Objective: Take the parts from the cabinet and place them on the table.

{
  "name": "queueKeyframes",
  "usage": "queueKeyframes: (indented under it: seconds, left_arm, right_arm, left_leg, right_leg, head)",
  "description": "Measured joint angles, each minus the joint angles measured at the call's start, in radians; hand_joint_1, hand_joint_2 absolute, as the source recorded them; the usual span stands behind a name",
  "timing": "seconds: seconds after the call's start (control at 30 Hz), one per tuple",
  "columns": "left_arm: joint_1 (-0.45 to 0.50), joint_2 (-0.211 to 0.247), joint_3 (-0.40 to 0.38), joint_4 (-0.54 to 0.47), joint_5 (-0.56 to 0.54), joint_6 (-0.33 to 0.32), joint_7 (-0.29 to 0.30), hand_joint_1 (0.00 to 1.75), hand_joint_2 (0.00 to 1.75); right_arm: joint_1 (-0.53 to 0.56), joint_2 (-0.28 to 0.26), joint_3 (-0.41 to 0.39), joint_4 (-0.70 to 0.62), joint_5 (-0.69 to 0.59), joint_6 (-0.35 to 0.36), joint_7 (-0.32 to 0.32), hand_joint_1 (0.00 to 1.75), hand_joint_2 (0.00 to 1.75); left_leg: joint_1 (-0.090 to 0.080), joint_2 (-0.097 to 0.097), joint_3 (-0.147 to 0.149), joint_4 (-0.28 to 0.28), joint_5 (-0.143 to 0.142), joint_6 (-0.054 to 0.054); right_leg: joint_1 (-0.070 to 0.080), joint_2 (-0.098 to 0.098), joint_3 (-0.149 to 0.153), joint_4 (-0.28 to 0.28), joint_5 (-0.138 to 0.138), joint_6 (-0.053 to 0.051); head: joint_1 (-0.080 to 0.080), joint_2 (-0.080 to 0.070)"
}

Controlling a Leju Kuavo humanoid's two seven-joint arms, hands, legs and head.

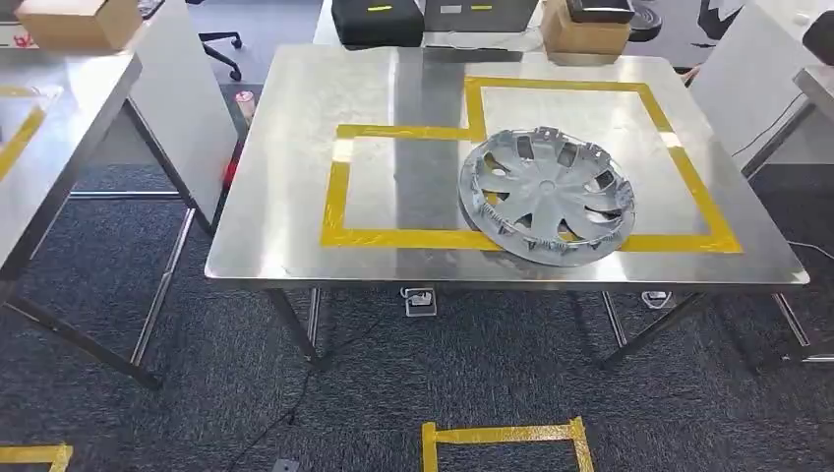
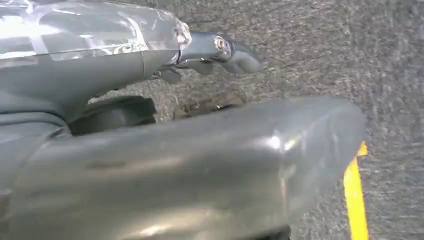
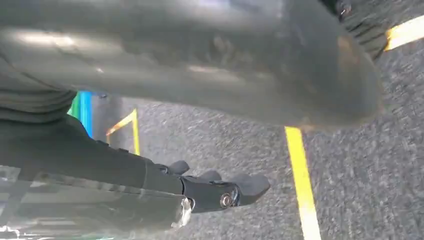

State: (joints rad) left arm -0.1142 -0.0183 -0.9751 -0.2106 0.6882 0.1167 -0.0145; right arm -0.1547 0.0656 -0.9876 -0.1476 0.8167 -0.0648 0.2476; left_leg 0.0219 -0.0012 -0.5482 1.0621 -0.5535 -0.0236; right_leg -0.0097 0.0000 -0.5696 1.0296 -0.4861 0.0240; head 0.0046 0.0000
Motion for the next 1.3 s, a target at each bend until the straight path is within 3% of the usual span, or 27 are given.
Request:
queueKeyframes:
  seconds: [0.07, 0.1, 0.13, 0.3, 0.33, 0.37, 0.4, 0.43, 0.57, 0.6, 0.63, 0.67, 0.7, 0.73, 0.77, 0.8, 0.83, 0.9, 0.93, 0.97, 1.0, 1.1, 1.17, 1.2, 1.27, 1.3]
  left_arm:
    - [0.000, 0.006, -0.002, 0.000, -0.002, 0.002, 0.003, 0.00, 0.00]
    - [-0.002, 0.009, -0.002, 0.000, -0.002, 0.003, 0.005, 0.00, 0.00]
    - [-0.002, 0.011, -0.002, 0.000, -0.002, 0.005, 0.005, 0.00, 0.00]
    - [-0.002, 0.012, -0.002, 0.000, -0.002, 0.006, 0.005, 0.00, 0.00]
    - [-0.001, 0.019, -0.002, 0.000, -0.002, 0.012, 0.003, 0.00, 0.00]
    - [-0.001, 0.024, -0.002, -0.002, 0.000, 0.020, -0.007, 0.00, 0.00]
    - [-0.001, 0.025, -0.002, -0.003, 0.000, 0.021, -0.008, 0.00, 0.00]
    - [-0.001, 0.024, -0.002, -0.007, 0.000, 0.024, -0.010, 0.00, 0.00]
    - [-0.002, 0.028, -0.003, -0.013, -0.002, 0.032, -0.015, 0.00, 0.00]
    - [-0.002, 0.032, -0.003, -0.013, -0.003, 0.033, -0.015, 0.00, 0.00]
    - [-0.002, 0.035, -0.003, -0.014, -0.004, 0.033, -0.015, 0.00, 0.00]
    - [-0.002, 0.037, -0.003, -0.015, -0.006, 0.033, -0.014, 0.00, 0.00]
    - [-0.002, 0.041, -0.003, -0.015, -0.007, 0.033, -0.013, 0.00, 0.00]
    - [-0.002, 0.045, -0.004, -0.015, -0.008, 0.033, -0.012, 0.00, 0.00]
    - [-0.001, 0.048, -0.004, -0.016, -0.007, 0.037, -0.012, 0.00, 0.00]
    - [-0.001, 0.054, -0.004, -0.016, -0.005, 0.042, -0.012, 0.00, 0.00]
    - [-0.001, 0.061, -0.004, -0.016, -0.001, 0.048, -0.011, 0.00, 0.00]
    - [-0.002, 0.072, -0.004, -0.016, 0.003, 0.052, -0.011, 0.00, 0.00]
    - [-0.004, 0.073, -0.004, -0.017, 0.003, 0.052, -0.011, 0.00, 0.00]
    - [-0.004, 0.074, -0.004, -0.019, 0.003, 0.053, -0.011, 0.00, 0.00]
    - [-0.004, 0.079, -0.004, -0.018, 0.003, 0.053, -0.011, 0.00, 0.00]
    - [-0.003, 0.084, -0.004, -0.019, 0.004, 0.053, -0.011, 0.00, 0.00]
    - [-0.006, 0.086, -0.004, -0.020, 0.004, 0.055, -0.011, 0.00, 0.00]
    - [-0.006, 0.087, -0.004, -0.022, 0.005, 0.057, -0.011, 0.00, 0.00]
    - [-0.005, 0.093, -0.004, -0.025, 0.006, 0.063, -0.008, 0.00, 0.00]
    - [-0.005, 0.097, -0.004, -0.026, 0.006, 0.064, -0.003, 0.00, 0.00]
  right_arm:
    - [0.002, 0.003, 0.000, 0.001, 0.000, 0.002, 0.000, 0.00, 0.00]
    - [0.005, 0.004, 0.000, 0.002, 0.000, 0.002, 0.000, 0.00, 0.00]
    - [0.005, 0.005, 0.000, 0.002, 0.000, 0.002, 0.000, 0.00, 0.00]
    - [0.005, 0.005, 0.000, 0.003, 0.000, 0.002, 0.000, 0.00, 0.00]
    - [0.005, 0.007, 0.000, 0.004, 0.004, 0.010, -0.004, 0.00, 0.00]
    - [0.009, 0.020, 0.000, 0.006, 0.021, 0.016, -0.011, 0.00, 0.00]
    - [0.008, 0.023, 0.000, 0.007, 0.023, 0.017, -0.011, 0.00, 0.00]
    - [0.005, 0.022, 0.000, 0.008, 0.027, 0.017, -0.010, 0.00, 0.00]
    - [0.007, 0.029, 0.001, 0.009, 0.034, 0.018, 0.008, 0.00, 0.00]
    - [0.008, 0.034, 0.001, 0.010, 0.034, 0.018, 0.011, 0.00, 0.00]
    - [0.008, 0.035, 0.001, 0.010, 0.035, 0.018, 0.011, 0.00, 0.00]
    - [0.006, 0.039, 0.001, 0.010, 0.035, 0.019, 0.011, 0.00, 0.00]
    - [0.006, 0.040, 0.001, 0.010, 0.035, 0.021, 0.011, 0.00, 0.00]
    - [0.009, 0.045, 0.001, 0.010, 0.035, 0.025, 0.011, 0.00, 0.00]
    - [0.011, 0.049, 0.000, 0.010, 0.035, 0.026, 0.011, 0.00, 0.00]
    - [0.011, 0.052, 0.000, 0.010, 0.035, 0.026, 0.011, 0.00, 0.00]
    - [0.012, 0.058, 0.000, 0.010, 0.035, 0.025, 0.011, 0.00, 0.00]
    - [0.011, 0.067, 0.000, 0.010, 0.037, 0.023, 0.011, 0.00, 0.00]
    - [0.010, 0.068, 0.000, 0.010, 0.037, 0.022, 0.011, 0.00, 0.00]
    - [0.010, 0.069, 0.000, 0.011, 0.040, 0.022, 0.011, 0.00, 0.00]
    - [0.010, 0.070, 0.000, 0.011, 0.040, 0.021, 0.011, 0.00, 0.00]
    - [0.012, 0.072, 0.000, 0.012, 0.040, 0.020, 0.011, 0.00, 0.00]
    - [0.012, 0.072, 0.000, 0.012, 0.042, 0.020, 0.012, 0.00, 0.00]
    - [0.012, 0.073, 0.000, 0.012, 0.042, 0.023, 0.015, 0.00, 0.00]
    - [0.012, 0.074, 0.000, 0.013, 0.045, 0.027, 0.018, 0.00, 0.00]
    - [0.013, 0.075, 0.000, 0.013, 0.045, 0.027, 0.016, 0.00, 0.00]
  left_leg:
    - [0.001, 0.001, -0.006, -0.003, 0.010, 0.018]
    - [0.002, 0.001, -0.008, -0.003, 0.015, 0.027]
    - [0.001, 0.001, -0.015, -0.003, 0.020, 0.033]
    - [0.001, 0.001, -0.017, -0.003, 0.020, 0.034]
    - [-0.005, 0.002, -0.037, -0.003, 0.033, 0.039]
    - [-0.019, 0.000, -0.050, -0.002, 0.048, 0.039]
    - [-0.020, 0.000, -0.050, -0.003, 0.051, 0.039]
    - [-0.020, 0.000, -0.053, -0.003, 0.055, 0.034]
    - [-0.013, -0.001, -0.057, -0.015, 0.076, 0.005]
    - [-0.013, 0.000, -0.062, -0.005, 0.067, 0.004]
    - [-0.017, -0.001, -0.075, 0.015, 0.036, -0.001]
    - [-0.015, -0.002, -0.098, 0.073, -0.015, -0.002]
    - [-0.013, -0.002, -0.125, 0.147, -0.060, -0.006]
    - [-0.012, -0.002, -0.148, 0.215, -0.092, -0.010]
    - [-0.012, -0.002, -0.154, 0.247, -0.099, -0.013]
    - [-0.011, 0.000, -0.140, 0.237, -0.086, -0.016]
    - [-0.009, 0.001, -0.106, 0.189, -0.057, -0.018]
    - [-0.002, 0.004, 0.004, 0.018, 0.012, -0.025]
    - [-0.005, 0.002, 0.018, -0.012, -0.015, -0.020]
    - [-0.005, 0.001, 0.012, -0.019, 0.003, -0.007]
    - [-0.008, 0.001, 0.011, -0.013, 0.003, 0.001]
    - [-0.009, 0.001, 0.006, -0.017, 0.015, 0.022]
    - [-0.005, 0.002, 0.000, -0.018, 0.023, 0.032]
    - [-0.005, 0.002, -0.007, -0.018, 0.027, 0.038]
    - [-0.006, 0.002, -0.024, -0.017, 0.038, 0.039]
    - [-0.007, 0.002, -0.030, -0.016, 0.042, 0.039]
  right_leg:
    - [-0.004, 0.002, -0.004, -0.001, 0.005, 0.006]
    - [-0.006, 0.002, -0.010, 0.011, -0.013, 0.010]
    - [-0.006, 0.002, -0.026, 0.051, -0.054, 0.014]
    - [-0.006, 0.002, -0.030, 0.062, -0.062, 0.015]
    - [-0.006, 0.001, -0.100, 0.259, -0.174, 0.020]
    - [0.003, 0.002, 0.005, 0.122, -0.084, -0.011]
    - [0.011, 0.003, 0.057, 0.028, -0.051, -0.029]
    - [0.014, 0.002, 0.073, -0.006, -0.070, -0.043]
    - [0.025, 0.002, 0.068, -0.030, -0.045, -0.049]
    - [0.011, -0.004, 0.077, -0.056, -0.025, -0.044]
    - [0.013, -0.004, 0.074, -0.068, -0.014, -0.046]
    - [0.013, -0.005, 0.065, -0.069, -0.008, -0.052]
    - [0.013, -0.005, 0.056, -0.066, -0.003, -0.050]
    - [0.013, -0.007, 0.048, -0.063, 0.000, -0.049]
    - [0.013, -0.008, 0.040, -0.058, 0.003, -0.047]
    - [0.012, -0.008, 0.032, -0.051, 0.004, -0.046]
    - [0.011, -0.008, 0.023, -0.042, 0.005, -0.045]
    - [0.007, -0.008, 0.010, -0.021, 0.002, -0.039]
    - [0.008, -0.007, 0.002, -0.012, 0.000, -0.033]
    - [0.013, -0.004, -0.002, 0.002, -0.003, -0.024]
    - [0.012, -0.003, -0.003, -0.001, 0.001, -0.020]
    - [0.008, -0.001, -0.005, -0.004, 0.010, -0.008]
    - [0.007, 0.000, -0.016, 0.017, -0.021, 0.001]
    - [0.005, 0.000, -0.033, 0.066, -0.065, 0.008]
    - [0.001, 0.000, -0.091, 0.229, -0.159, 0.016]
    - [0.001, 0.000, -0.107, 0.284, -0.180, 0.017]
  head:
    - [0.000, 0.000]
    - [-0.002, 0.000]
    - [0.007, 0.000]
    - [0.009, 0.000]
    - [0.028, 0.000]
    - [0.044, 0.000]
    - [0.047, 0.000]
    - [0.043, 0.000]
    - [0.053, 0.000]
    - [0.053, 0.000]
    - [0.046, 0.000]
    - [0.037, 0.000]
    - [0.028, 0.000]
    - [0.021, 0.000]
    - [0.017, 0.000]
    - [0.012, 0.000]
    - [0.005, 0.000]
    - [-0.005, 0.000]
    - [-0.010, 0.000]
    - [-0.013, 0.000]
    - [-0.011, 0.000]
    - [-0.007, 0.000]
    - [-0.008, 0.000]
    - [0.003, 0.000]
    - [0.017, 0.000]
    - [0.020, 0.000]
